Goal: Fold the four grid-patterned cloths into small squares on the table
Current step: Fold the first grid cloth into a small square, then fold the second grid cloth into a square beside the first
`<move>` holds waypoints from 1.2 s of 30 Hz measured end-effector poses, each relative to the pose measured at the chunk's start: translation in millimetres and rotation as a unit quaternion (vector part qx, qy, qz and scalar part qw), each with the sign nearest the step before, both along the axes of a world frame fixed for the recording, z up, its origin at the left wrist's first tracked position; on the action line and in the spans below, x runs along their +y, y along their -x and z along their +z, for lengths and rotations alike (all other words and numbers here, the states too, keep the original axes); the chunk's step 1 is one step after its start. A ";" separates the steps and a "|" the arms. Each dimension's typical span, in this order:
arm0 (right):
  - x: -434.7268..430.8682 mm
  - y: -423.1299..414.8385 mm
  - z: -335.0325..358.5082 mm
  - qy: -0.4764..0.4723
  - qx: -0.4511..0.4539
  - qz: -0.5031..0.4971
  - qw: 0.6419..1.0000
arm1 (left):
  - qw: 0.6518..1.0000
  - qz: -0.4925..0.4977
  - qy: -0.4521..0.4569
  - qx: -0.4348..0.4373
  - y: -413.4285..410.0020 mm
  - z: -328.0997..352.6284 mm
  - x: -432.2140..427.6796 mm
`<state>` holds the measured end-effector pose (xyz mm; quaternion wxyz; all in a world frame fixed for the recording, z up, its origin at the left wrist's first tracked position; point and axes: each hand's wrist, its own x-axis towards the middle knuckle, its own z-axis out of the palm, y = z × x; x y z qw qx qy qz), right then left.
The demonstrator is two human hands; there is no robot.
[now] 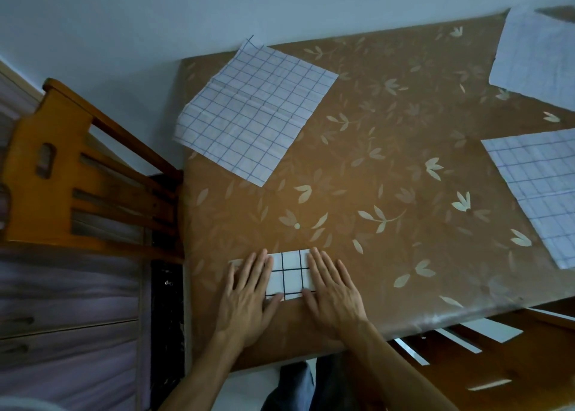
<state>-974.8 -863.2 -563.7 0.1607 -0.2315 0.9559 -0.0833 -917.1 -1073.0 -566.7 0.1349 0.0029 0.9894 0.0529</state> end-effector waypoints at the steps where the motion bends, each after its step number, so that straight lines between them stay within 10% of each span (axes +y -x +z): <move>1: 2.3 0.8 0.2 -0.002 0.001 -0.006 1.000 | 1.000 0.001 -0.003 0.000 0.1 0.7 0.2; 18: -53.7 105.5 80.3 0.171 -0.142 -0.150 0.963 | 0.946 0.239 -0.216 0.037 84.0 62.4 -12.7; 36: -134.3 251.0 10.0 0.155 0.008 0.111 0.982 | 0.949 0.241 -0.087 0.185 240.0 -2.4 -60.3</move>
